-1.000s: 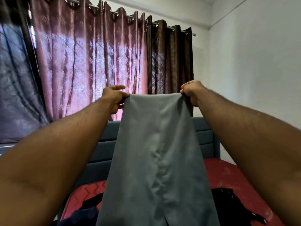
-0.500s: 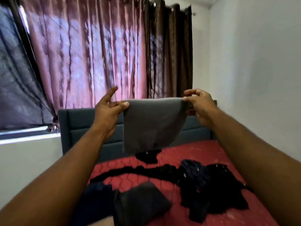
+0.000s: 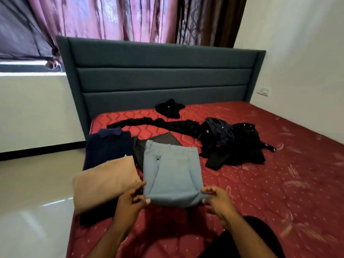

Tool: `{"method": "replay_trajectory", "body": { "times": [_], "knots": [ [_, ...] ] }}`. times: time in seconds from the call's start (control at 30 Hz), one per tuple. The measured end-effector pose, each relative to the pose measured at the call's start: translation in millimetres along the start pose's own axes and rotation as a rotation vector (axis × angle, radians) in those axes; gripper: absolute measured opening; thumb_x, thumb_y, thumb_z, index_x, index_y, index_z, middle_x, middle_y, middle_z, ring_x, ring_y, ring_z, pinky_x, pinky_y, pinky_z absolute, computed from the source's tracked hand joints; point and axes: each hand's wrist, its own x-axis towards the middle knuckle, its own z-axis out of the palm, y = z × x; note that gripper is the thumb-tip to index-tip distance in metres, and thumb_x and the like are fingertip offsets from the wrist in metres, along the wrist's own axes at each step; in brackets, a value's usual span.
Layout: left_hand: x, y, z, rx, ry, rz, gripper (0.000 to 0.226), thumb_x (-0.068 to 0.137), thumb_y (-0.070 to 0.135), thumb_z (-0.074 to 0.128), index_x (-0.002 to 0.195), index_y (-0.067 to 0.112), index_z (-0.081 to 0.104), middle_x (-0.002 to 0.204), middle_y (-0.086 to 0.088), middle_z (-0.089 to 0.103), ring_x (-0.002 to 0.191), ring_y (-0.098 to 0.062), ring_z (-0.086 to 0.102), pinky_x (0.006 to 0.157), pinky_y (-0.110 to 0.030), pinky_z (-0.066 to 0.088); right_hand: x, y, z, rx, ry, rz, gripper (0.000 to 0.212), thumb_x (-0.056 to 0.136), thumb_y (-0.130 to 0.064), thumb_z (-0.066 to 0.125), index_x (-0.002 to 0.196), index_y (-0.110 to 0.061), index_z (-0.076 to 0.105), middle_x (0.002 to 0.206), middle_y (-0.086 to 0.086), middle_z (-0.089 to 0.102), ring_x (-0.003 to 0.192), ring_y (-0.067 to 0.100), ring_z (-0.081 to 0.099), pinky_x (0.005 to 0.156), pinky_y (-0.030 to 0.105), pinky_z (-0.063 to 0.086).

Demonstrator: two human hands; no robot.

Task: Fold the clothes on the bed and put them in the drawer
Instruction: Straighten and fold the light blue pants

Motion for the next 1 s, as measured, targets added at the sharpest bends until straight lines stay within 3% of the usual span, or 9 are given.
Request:
{"method": "replay_trajectory", "body": {
  "times": [0.13,0.3,0.4,0.63,0.8,0.87,0.9,0.93,1.0],
  "knots": [
    [-29.7,13.6,0.9,-0.029,0.016,0.029,0.056,0.074,-0.018,0.07,0.112,0.023,0.064,0.084,-0.014,0.075,0.079,-0.014,0.07,0.072,-0.019,0.056,-18.3,-10.6,-18.5,0.022,-0.016,-0.012,0.035,0.081,0.023,0.048,0.089,-0.009,0.06,0.075,0.012,0.058,0.055,0.017,0.051,0.042,0.019,0.044],
    [-38.3,8.5,-10.1,-0.001,-0.074,-0.003,0.056,0.074,-0.013,0.072,0.117,0.021,0.066,0.084,-0.024,0.072,0.081,-0.018,0.067,0.079,-0.03,0.057,-36.2,-4.0,-37.0,0.031,-0.115,0.068,0.037,0.083,0.019,0.053,0.101,-0.011,0.063,0.076,0.016,0.055,0.058,0.02,0.054,0.042,0.025,0.048],
    [-21.5,9.9,-9.6,0.069,-0.044,0.017,0.05,0.074,-0.013,0.072,0.114,0.018,0.068,0.084,-0.011,0.073,0.082,-0.011,0.065,0.077,-0.02,0.056,-30.6,0.3,-37.9,0.072,-0.147,0.098,0.034,0.083,0.018,0.055,0.101,-0.01,0.064,0.078,0.017,0.058,0.058,0.02,0.058,0.044,0.027,0.051],
    [105.2,2.5,20.3,0.144,-0.013,0.071,0.031,0.08,-0.004,0.073,0.104,0.016,0.072,0.078,0.004,0.071,0.079,-0.006,0.065,0.075,-0.017,0.053,78.1,-25.4,-18.6,0.062,-0.03,0.006,0.027,0.086,0.013,0.057,0.093,-0.012,0.064,0.077,0.01,0.061,0.063,0.019,0.055,0.047,0.023,0.051],
    [234.8,-17.0,60.1,0.273,0.097,0.06,0.029,0.083,-0.005,0.069,0.111,0.002,0.068,0.094,-0.009,0.068,0.075,-0.006,0.059,0.08,-0.028,0.049,201.5,-46.2,9.3,0.076,0.052,0.055,0.026,0.089,0.008,0.052,0.102,-0.012,0.062,0.093,0.008,0.055,0.069,0.014,0.053,0.05,0.028,0.056],
    [276.8,-27.6,66.5,0.375,-0.086,-0.074,0.071,0.083,0.008,0.074,0.145,0.01,0.04,0.12,-0.019,0.06,0.096,-0.015,0.056,0.088,-0.025,0.047,240.6,-49.3,14.4,-0.022,-0.023,0.059,0.046,0.09,0.001,0.057,0.13,-0.021,0.052,0.11,0.003,0.056,0.083,0.019,0.058,0.062,0.035,0.056],
    [287.3,-32.4,66.8,0.573,-0.231,-0.195,0.102,0.079,0.025,0.079,0.156,0.021,0.011,0.137,-0.018,0.048,0.117,-0.023,0.05,0.101,-0.029,0.043,257.6,-44.1,15.4,-0.144,-0.103,0.075,0.063,0.089,-0.002,0.061,0.143,-0.025,0.039,0.119,0.0,0.054,0.097,0.023,0.06,0.072,0.035,0.054],
    [296.2,-41.4,64.4,0.85,-0.344,-0.292,0.122,0.073,0.044,0.08,0.153,0.033,-0.011,0.153,-0.016,0.032,0.136,-0.03,0.036,0.114,-0.045,0.03,271.6,-35.8,16.6,-0.269,-0.173,0.091,0.076,0.087,-0.004,0.066,0.149,-0.024,0.028,0.123,0.0,0.051,0.109,0.025,0.058,0.081,0.032,0.049],
    [282.0,-61.4,64.1,1.206,-0.35,-0.34,0.121,0.074,0.06,0.071,0.15,0.038,-0.02,0.162,-0.013,0.014,0.148,-0.036,0.012,0.114,-0.065,0.005,278.0,-7.3,13.7,-0.407,-0.203,0.142,0.068,0.081,-0.008,0.072,0.14,-0.021,0.042,0.125,-0.003,0.055,0.111,0.023,0.059,0.089,0.027,0.046]
  ]
}}
